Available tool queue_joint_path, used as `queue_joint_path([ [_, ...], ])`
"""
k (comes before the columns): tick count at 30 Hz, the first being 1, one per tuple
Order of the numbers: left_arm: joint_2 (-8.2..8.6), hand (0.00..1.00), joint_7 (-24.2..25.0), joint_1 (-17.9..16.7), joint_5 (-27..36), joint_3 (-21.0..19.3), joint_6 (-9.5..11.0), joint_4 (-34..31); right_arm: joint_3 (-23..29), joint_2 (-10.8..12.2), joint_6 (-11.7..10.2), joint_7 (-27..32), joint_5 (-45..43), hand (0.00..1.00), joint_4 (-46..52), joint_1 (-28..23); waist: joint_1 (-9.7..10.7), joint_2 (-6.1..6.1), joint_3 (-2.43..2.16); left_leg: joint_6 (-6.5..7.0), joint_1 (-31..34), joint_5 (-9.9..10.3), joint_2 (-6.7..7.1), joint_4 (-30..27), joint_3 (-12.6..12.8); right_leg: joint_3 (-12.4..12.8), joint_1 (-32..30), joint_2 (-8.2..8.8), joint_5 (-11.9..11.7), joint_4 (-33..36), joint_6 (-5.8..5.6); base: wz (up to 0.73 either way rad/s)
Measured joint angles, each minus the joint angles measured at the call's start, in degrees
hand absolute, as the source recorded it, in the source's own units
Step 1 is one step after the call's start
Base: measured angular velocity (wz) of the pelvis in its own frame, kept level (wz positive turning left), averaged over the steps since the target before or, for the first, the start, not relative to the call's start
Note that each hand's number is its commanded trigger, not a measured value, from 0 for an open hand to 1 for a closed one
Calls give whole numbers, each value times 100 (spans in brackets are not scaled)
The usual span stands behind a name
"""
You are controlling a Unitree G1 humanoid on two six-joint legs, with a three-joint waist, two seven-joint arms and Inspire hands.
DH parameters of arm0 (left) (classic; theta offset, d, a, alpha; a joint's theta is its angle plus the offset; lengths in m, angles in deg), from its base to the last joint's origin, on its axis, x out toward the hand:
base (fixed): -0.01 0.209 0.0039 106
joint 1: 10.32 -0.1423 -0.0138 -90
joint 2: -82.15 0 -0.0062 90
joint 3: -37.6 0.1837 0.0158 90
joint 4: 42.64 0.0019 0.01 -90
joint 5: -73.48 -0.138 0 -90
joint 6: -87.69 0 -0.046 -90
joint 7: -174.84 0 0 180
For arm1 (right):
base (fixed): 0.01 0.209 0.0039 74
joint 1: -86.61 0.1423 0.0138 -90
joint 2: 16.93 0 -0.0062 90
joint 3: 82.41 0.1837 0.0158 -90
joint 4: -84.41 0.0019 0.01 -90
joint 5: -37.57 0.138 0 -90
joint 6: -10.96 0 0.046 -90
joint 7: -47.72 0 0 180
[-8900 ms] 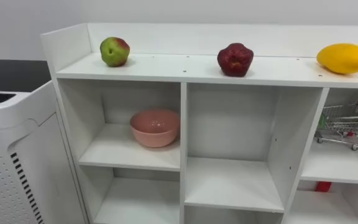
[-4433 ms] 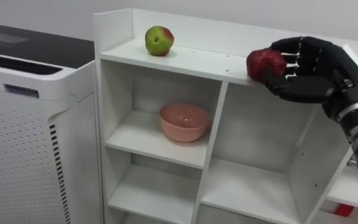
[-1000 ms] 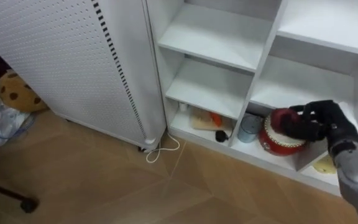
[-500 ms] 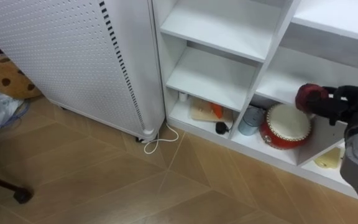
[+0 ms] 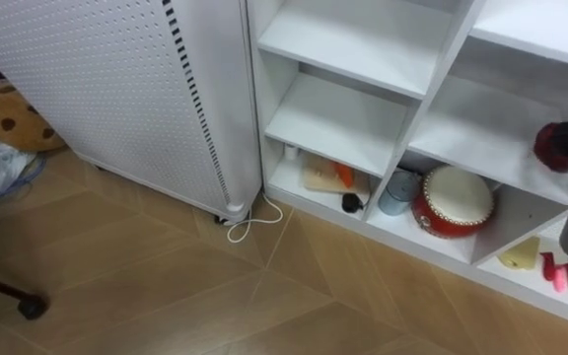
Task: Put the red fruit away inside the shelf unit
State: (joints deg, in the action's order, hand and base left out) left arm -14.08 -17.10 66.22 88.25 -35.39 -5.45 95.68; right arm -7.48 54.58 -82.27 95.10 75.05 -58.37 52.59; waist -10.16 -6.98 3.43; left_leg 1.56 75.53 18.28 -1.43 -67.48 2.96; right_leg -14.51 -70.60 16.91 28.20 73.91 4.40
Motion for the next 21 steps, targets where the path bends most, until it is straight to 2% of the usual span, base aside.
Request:
queue_joint_path([
  [4, 27, 0, -39, -4, 39, 1, 12, 6, 89, -26, -98, 370, 342, 0, -4, 38, -136, 10, -5, 31, -51, 27, 3, -26, -6, -17, 69, 8, 19, 4, -30, 1],
  [7, 29, 0, -38, -55, 35, 2, 23, 16, 122, -28, -233, 502, 458, 0, 11, 39, -140, 33, -10, 49, -57, 37, 22, -48, -25, -52, 111, 36, 18, 4, -38, 2],
  [13, 78, 0, -22, -88, 49, 16, 106, 27, 126, -93, -349, 515, 957, 0, 9, 36, -272, 240, -25, 128, -185, 106, 28, -116, -8, -36, 264, 60, 23, 0, -85, -3],
  [15, 87, 0, -14, -137, 46, 15, 107, 26, 126, -93, -349, 508, 990, 0, 1, 30, -293, 303, -52, 155, -232, 125, 29, -115, 26, 6, 293, 58, 11, -13, -112, -7],
  [16, 93, 0, -9, -188, 43, 15, 106, 25, 126, -94, -349, 497, 990, 0, -2, 13, -289, 350, -51, 174, -287, 140, 29, -113, 40, 12, 351, 64, 4, -28, -133, -4],
  [21, 112, 0, 40, -265, 15, 17, 99, 38, 125, -96, -351, 134, 1277, 0, -42, -200, -304, 436, -48, 192, -714, 170, 26, 103, 72, -39, 786, 63, -31, -297, -188, -2],
])
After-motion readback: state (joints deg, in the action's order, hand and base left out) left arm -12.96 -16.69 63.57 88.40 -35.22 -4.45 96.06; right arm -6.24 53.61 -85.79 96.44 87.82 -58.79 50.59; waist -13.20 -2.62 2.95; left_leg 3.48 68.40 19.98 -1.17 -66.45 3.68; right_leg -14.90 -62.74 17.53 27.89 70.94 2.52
